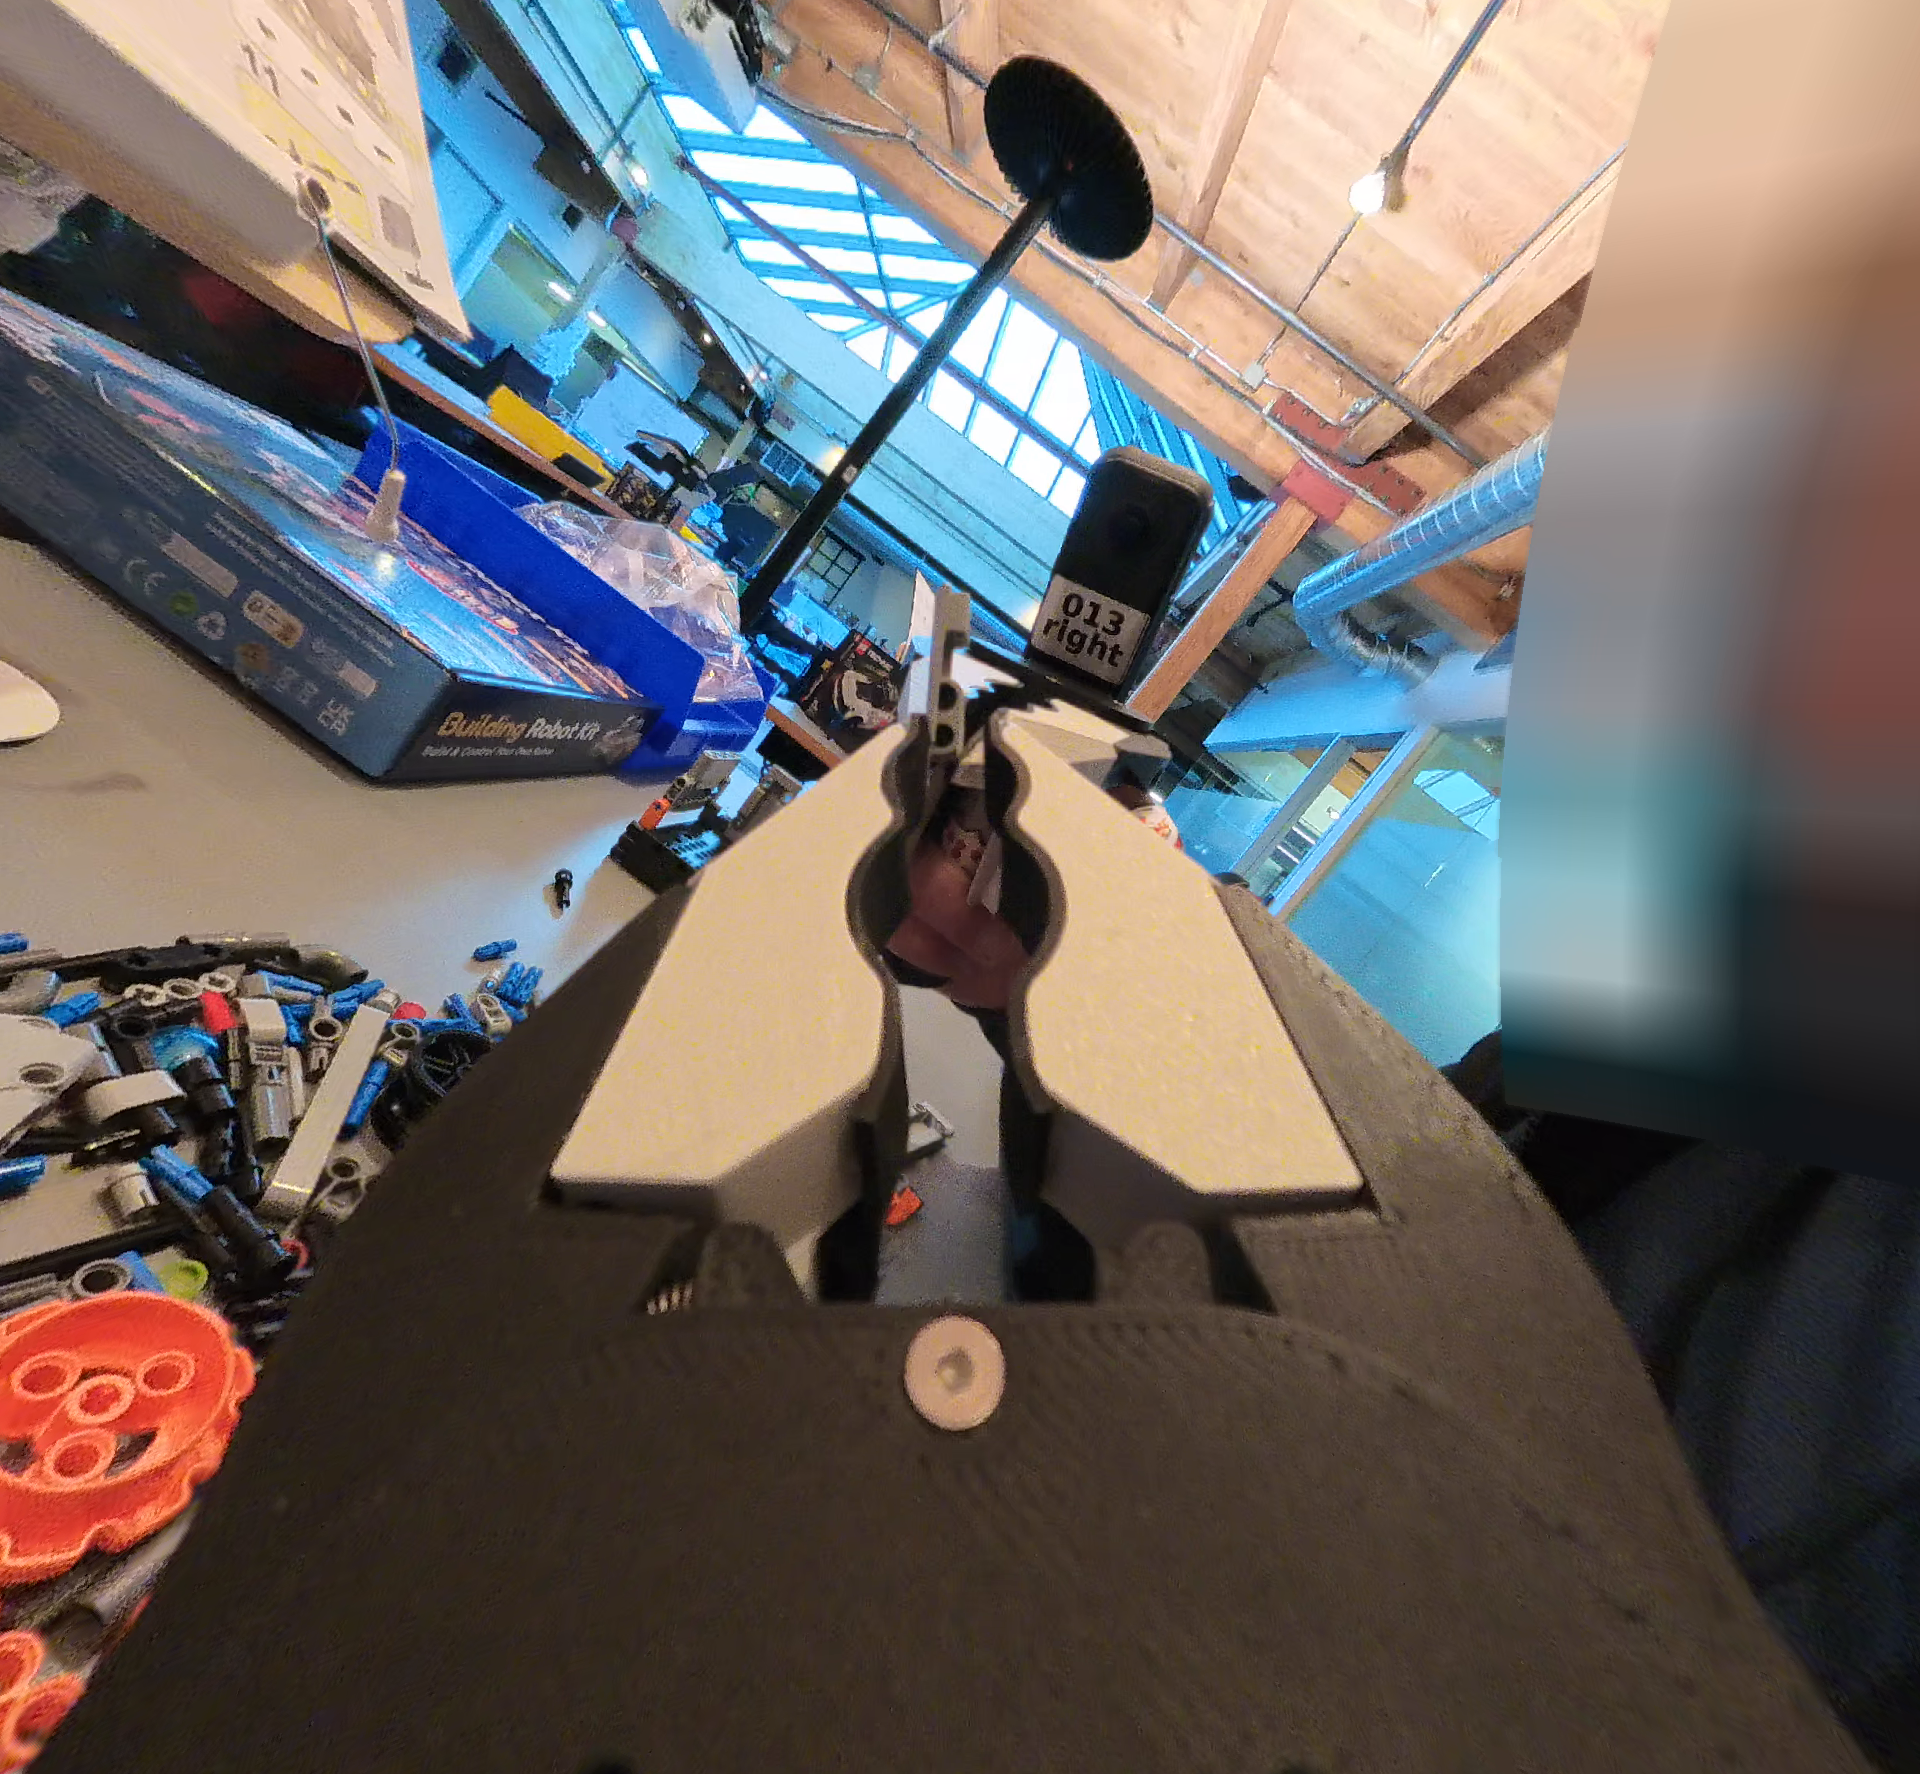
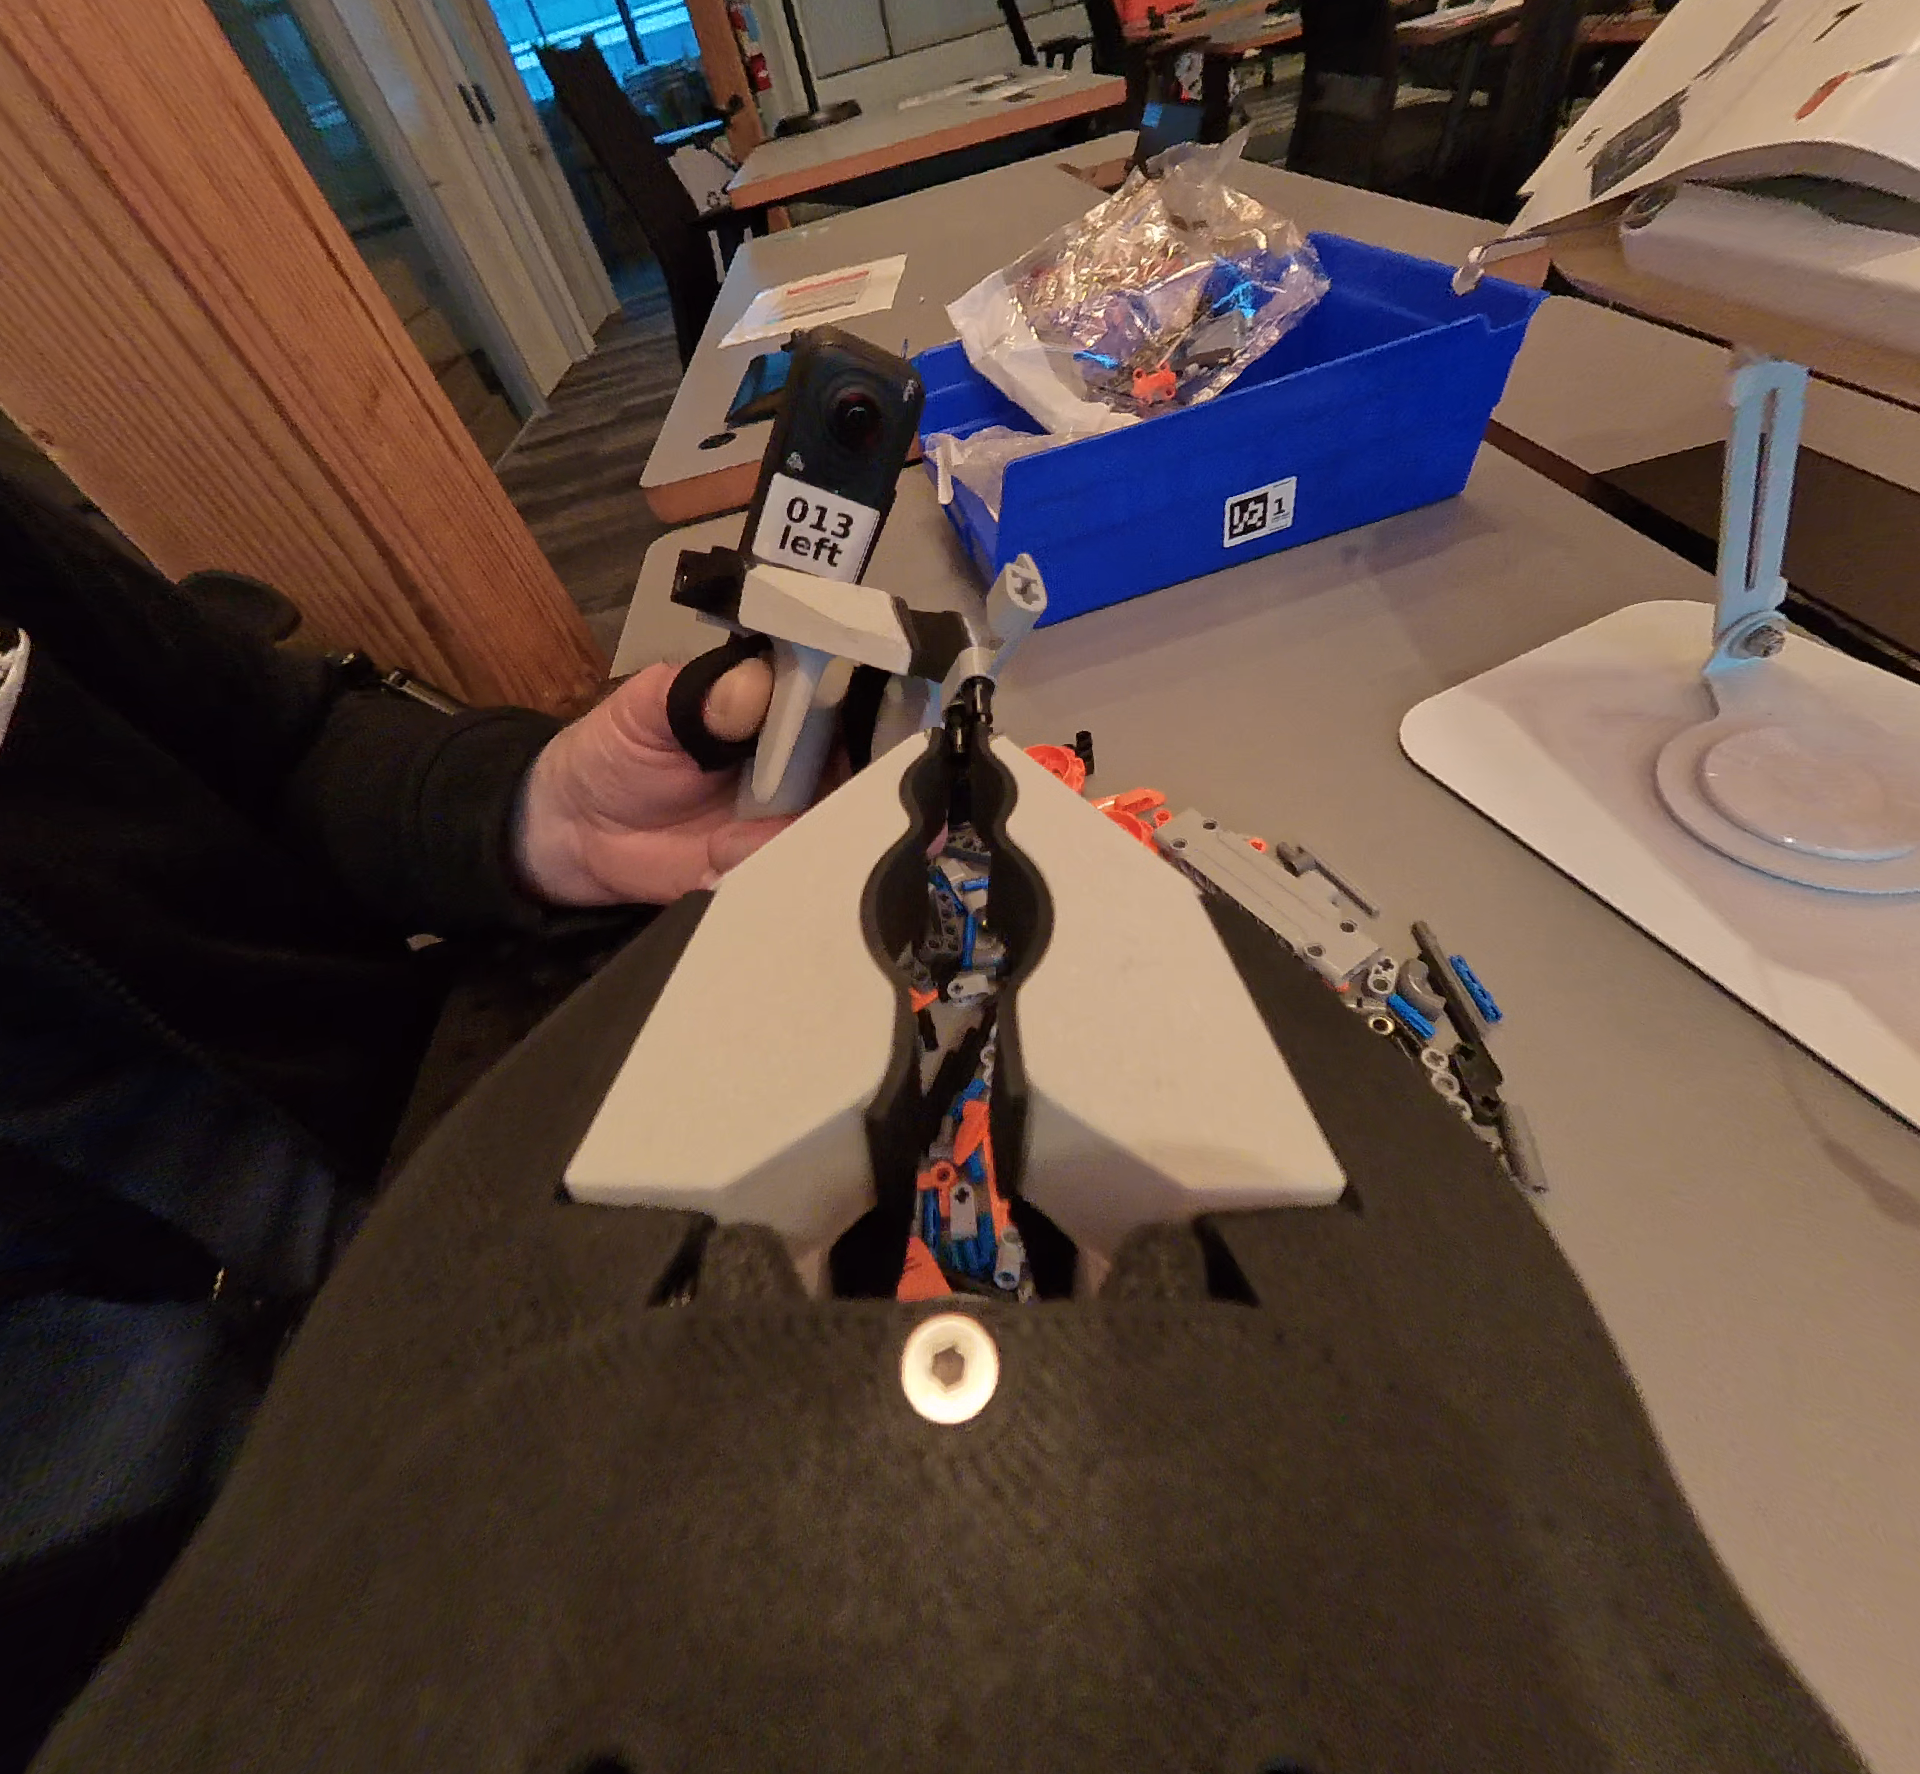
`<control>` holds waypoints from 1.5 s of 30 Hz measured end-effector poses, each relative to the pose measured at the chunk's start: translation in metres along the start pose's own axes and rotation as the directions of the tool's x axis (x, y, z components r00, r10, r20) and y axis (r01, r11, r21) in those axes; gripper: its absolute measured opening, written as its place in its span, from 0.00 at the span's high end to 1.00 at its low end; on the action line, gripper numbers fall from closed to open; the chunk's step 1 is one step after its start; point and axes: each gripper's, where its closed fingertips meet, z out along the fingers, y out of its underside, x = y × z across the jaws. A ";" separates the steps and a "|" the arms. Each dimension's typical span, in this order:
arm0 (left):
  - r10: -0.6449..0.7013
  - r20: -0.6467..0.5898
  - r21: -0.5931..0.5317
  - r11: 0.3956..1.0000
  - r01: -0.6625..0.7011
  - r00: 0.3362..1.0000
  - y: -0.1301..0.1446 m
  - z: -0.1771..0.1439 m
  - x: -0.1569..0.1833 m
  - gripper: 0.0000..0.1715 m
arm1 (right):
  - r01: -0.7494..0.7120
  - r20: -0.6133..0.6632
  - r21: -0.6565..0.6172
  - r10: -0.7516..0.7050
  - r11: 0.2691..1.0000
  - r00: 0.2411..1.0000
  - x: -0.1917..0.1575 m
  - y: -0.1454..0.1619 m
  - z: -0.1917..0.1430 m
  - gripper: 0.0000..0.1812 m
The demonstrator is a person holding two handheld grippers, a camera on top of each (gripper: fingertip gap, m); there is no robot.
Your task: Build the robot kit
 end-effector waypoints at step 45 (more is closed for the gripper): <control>0.158 0.052 -0.241 0.960 -0.142 0.986 0.037 0.007 -0.004 1.00 | 0.039 0.069 -0.193 -0.026 0.980 0.997 -0.008 0.023 -0.017 1.00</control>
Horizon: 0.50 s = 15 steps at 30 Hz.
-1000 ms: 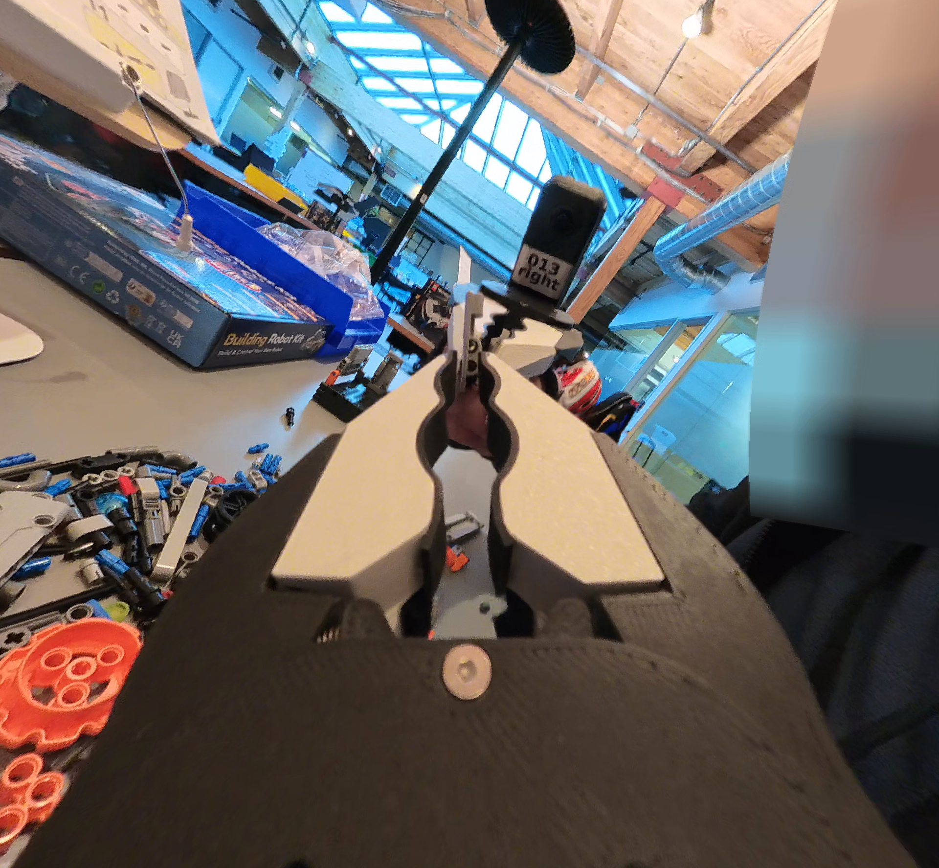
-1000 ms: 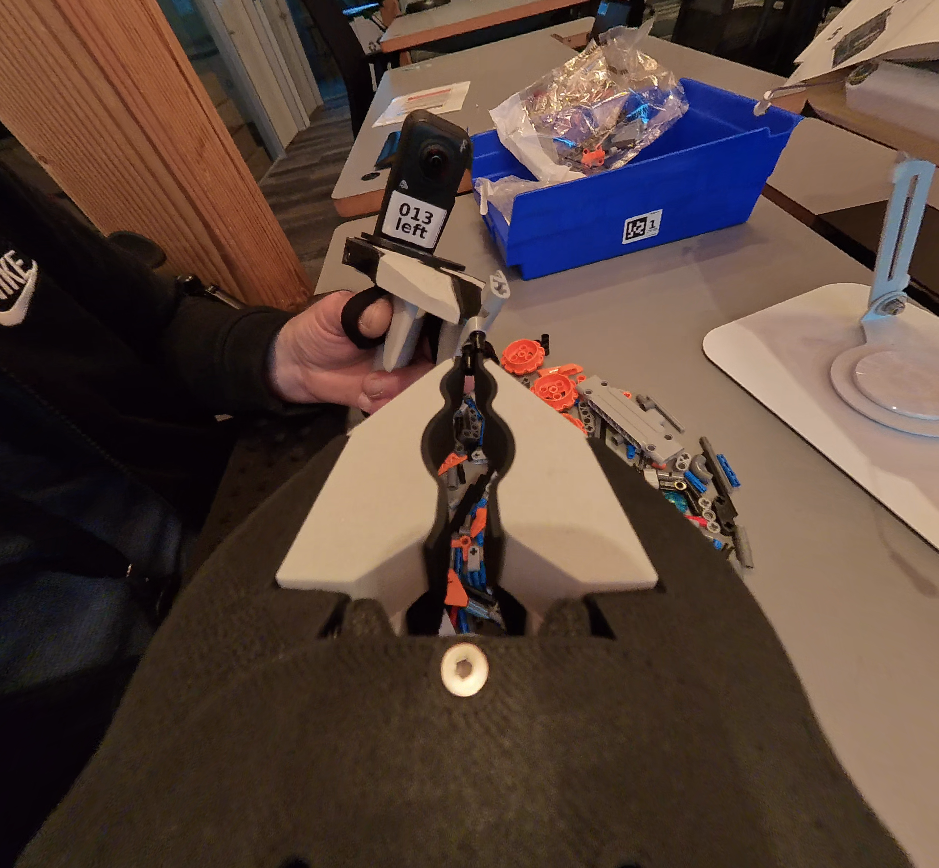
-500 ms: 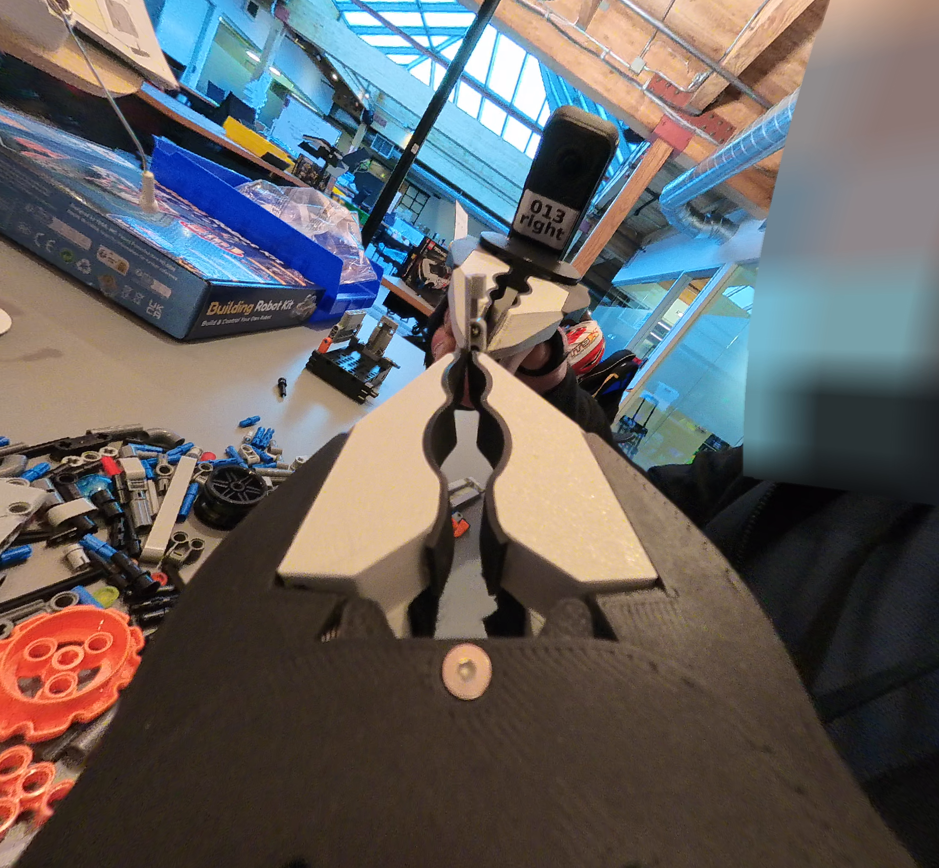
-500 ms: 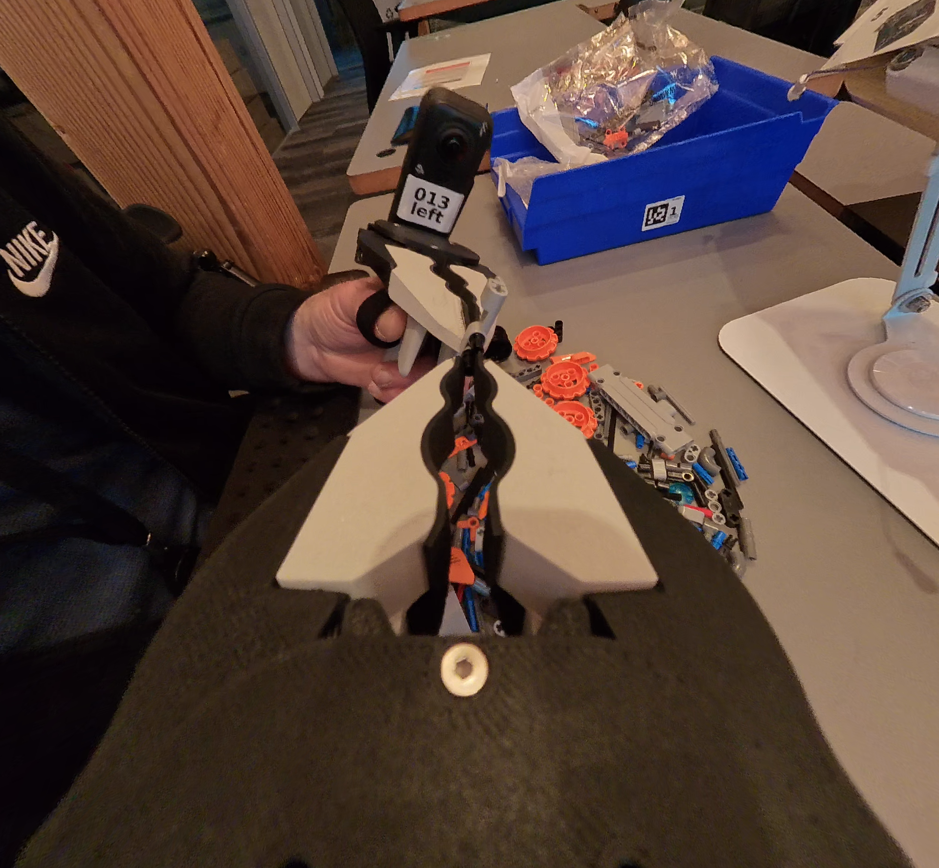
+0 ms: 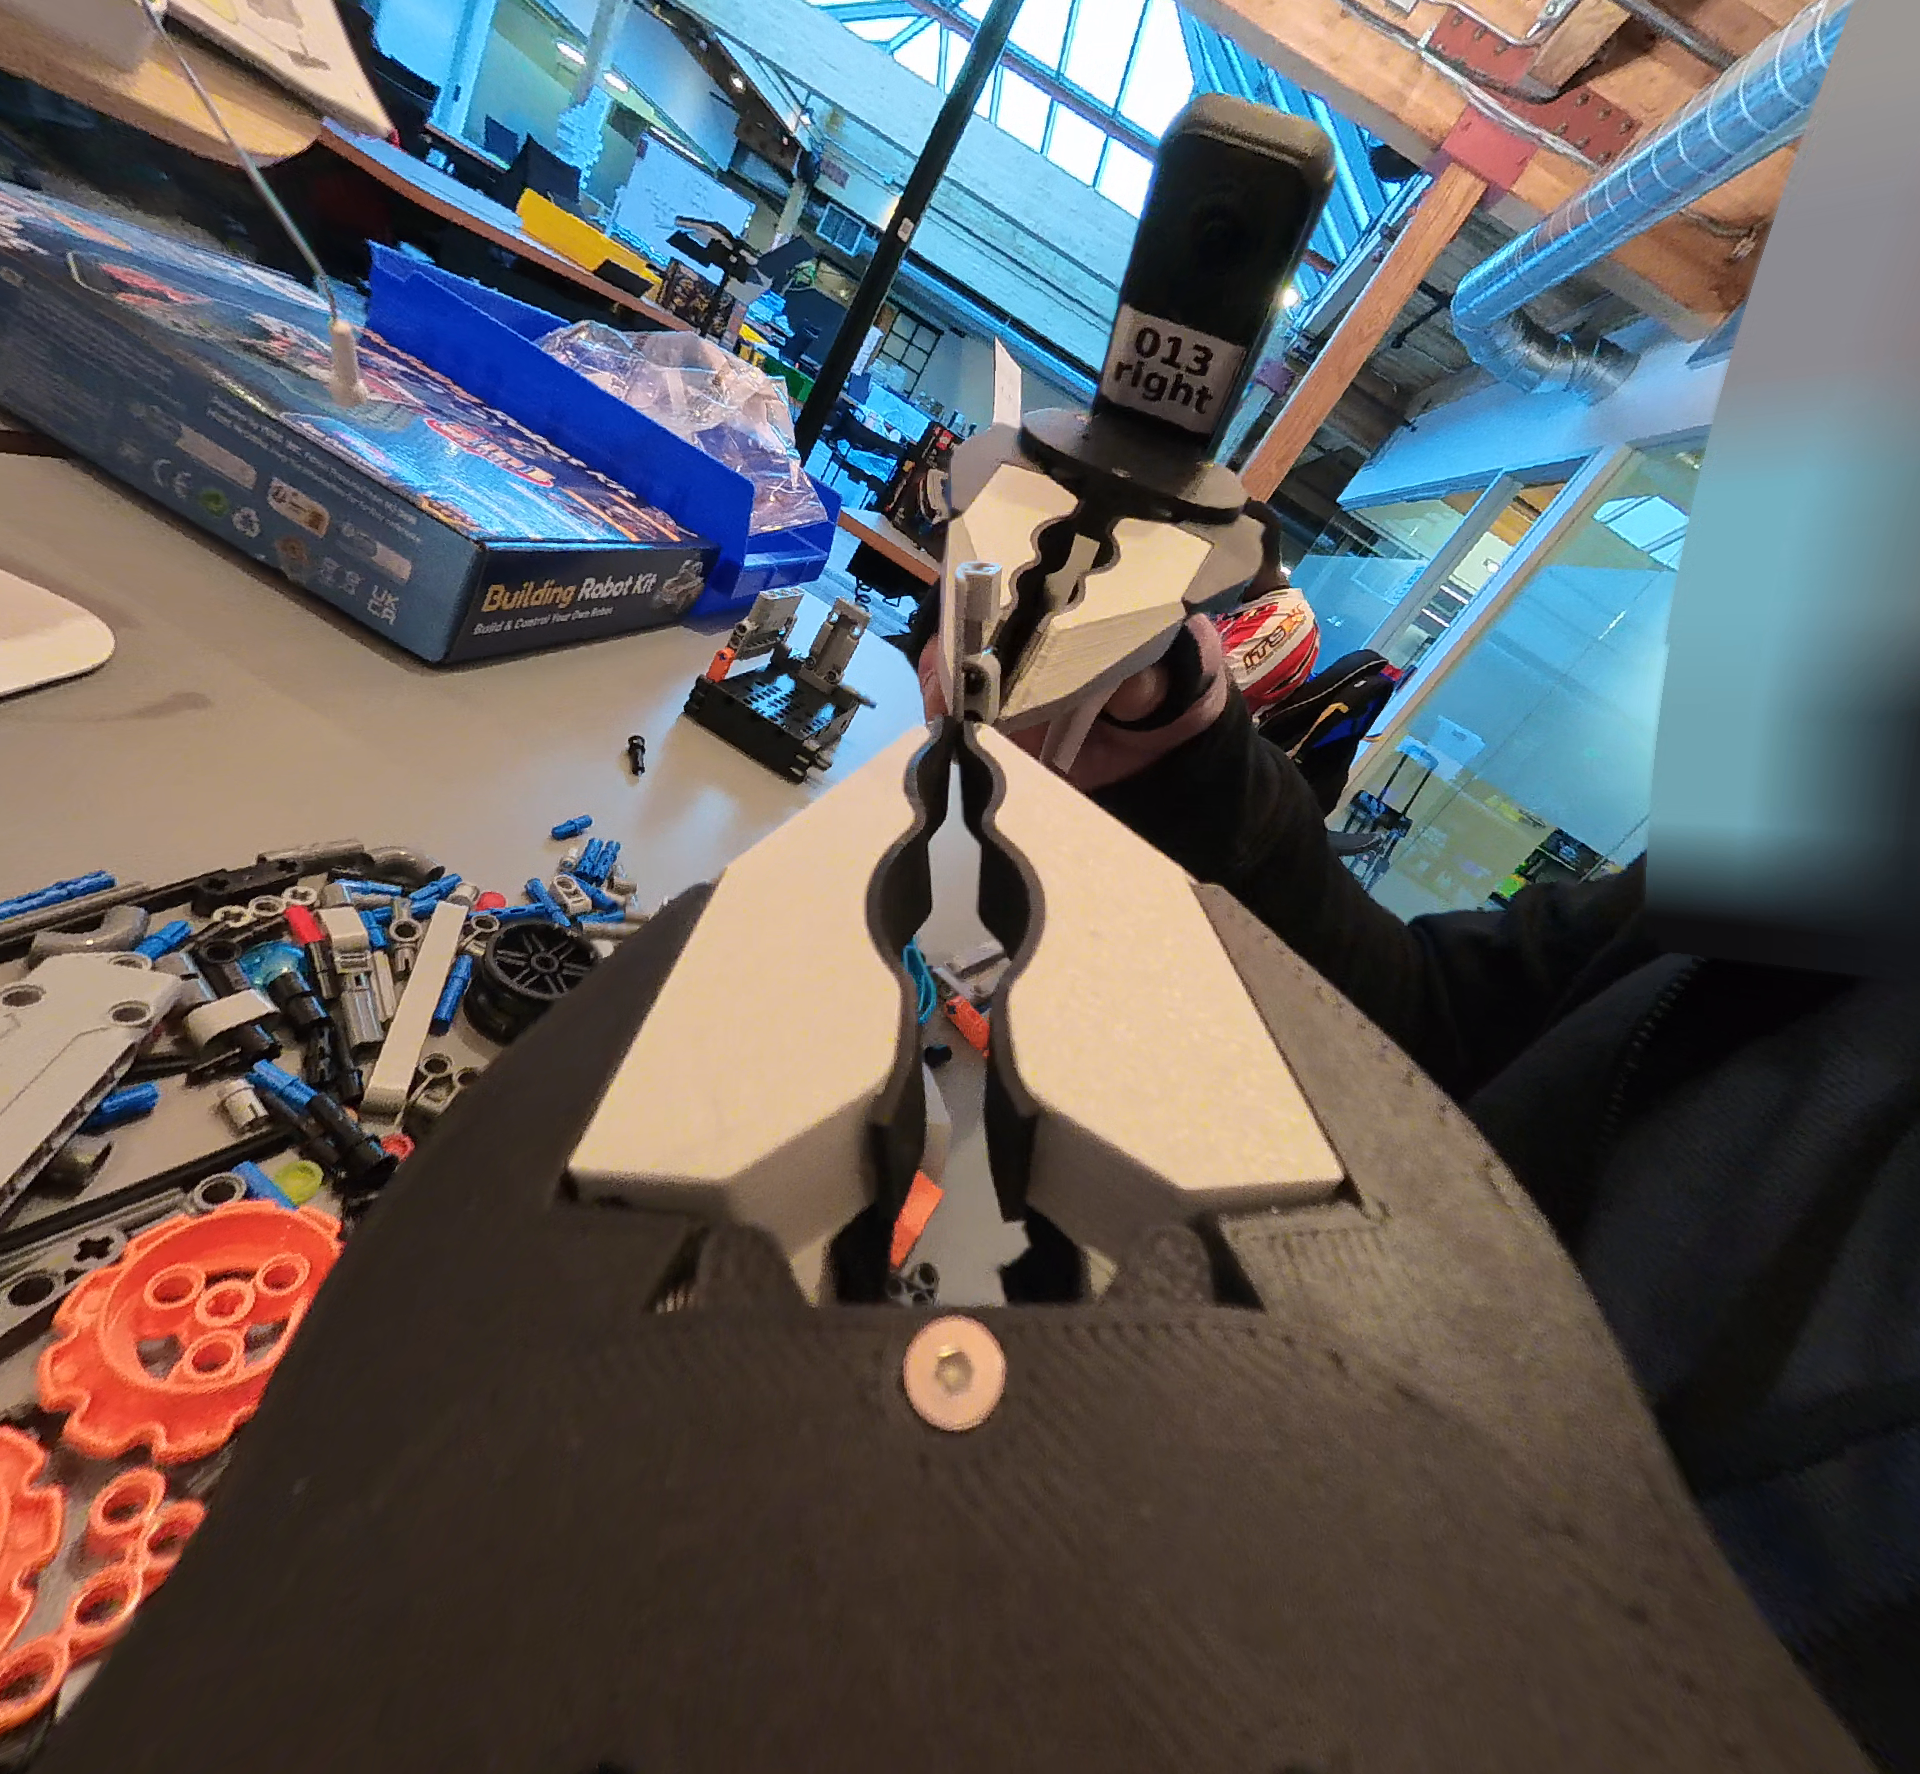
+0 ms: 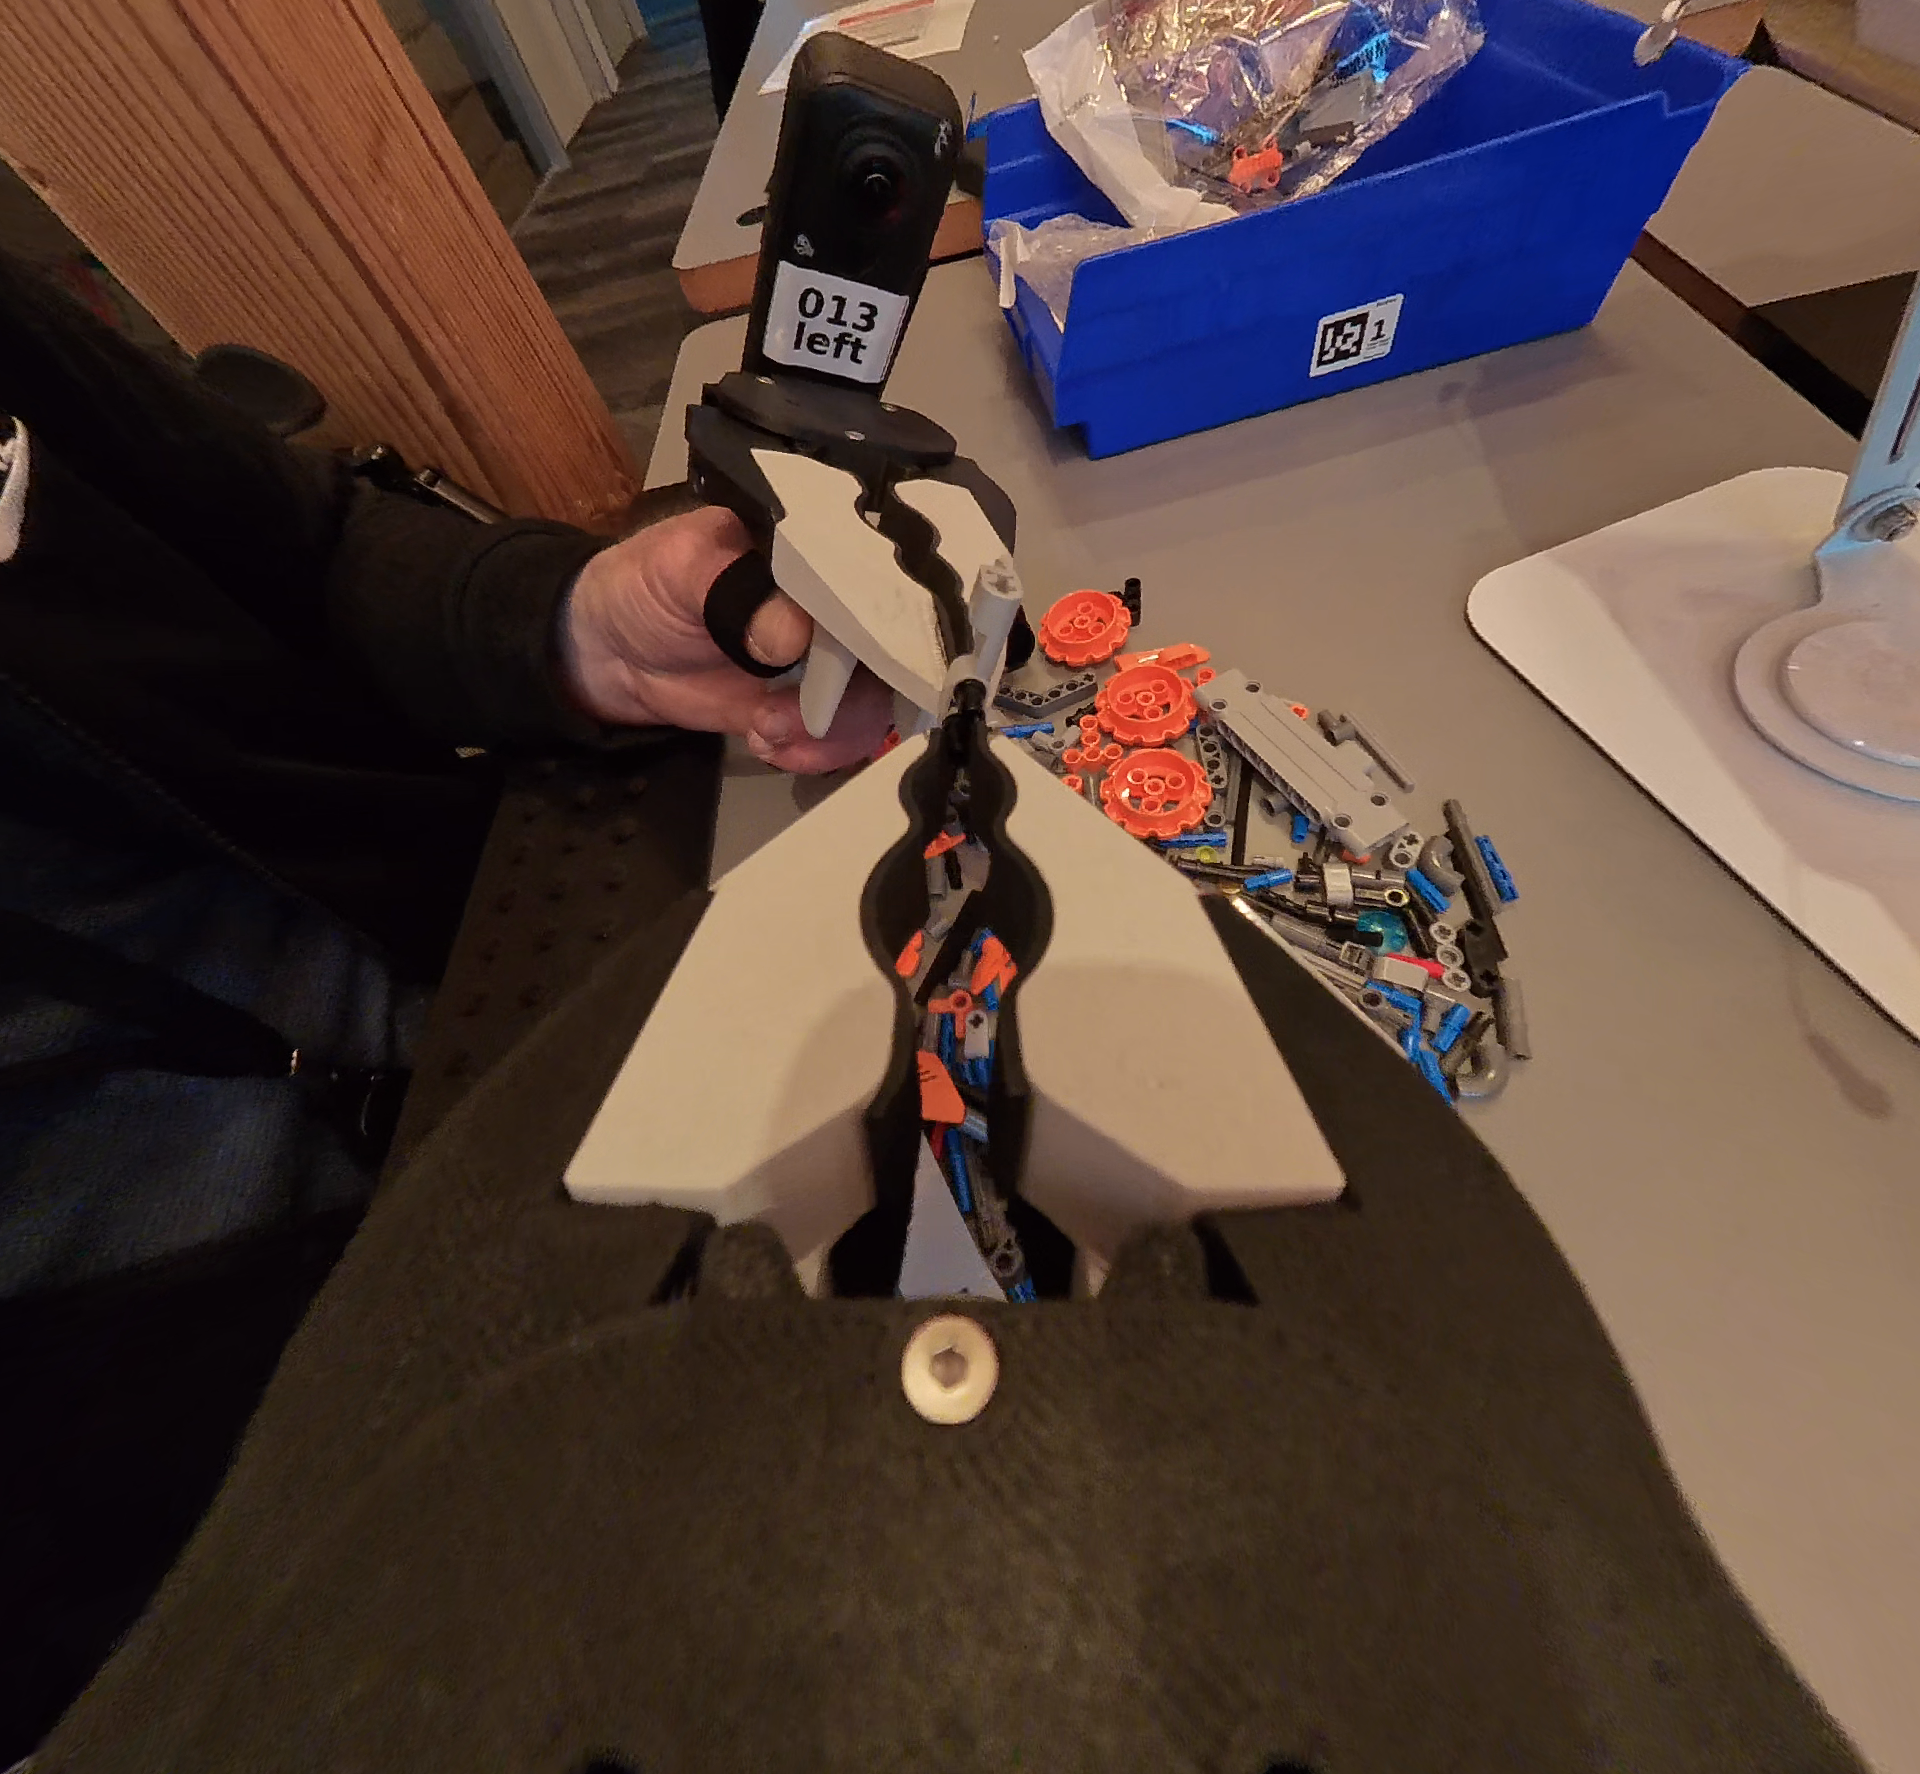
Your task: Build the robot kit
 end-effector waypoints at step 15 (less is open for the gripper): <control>-0.014 -0.052 0.042 0.999 0.016 0.999 -0.007 -0.001 0.008 0.98 | -0.081 0.087 0.080 0.074 0.993 0.993 -0.003 -0.006 -0.001 0.99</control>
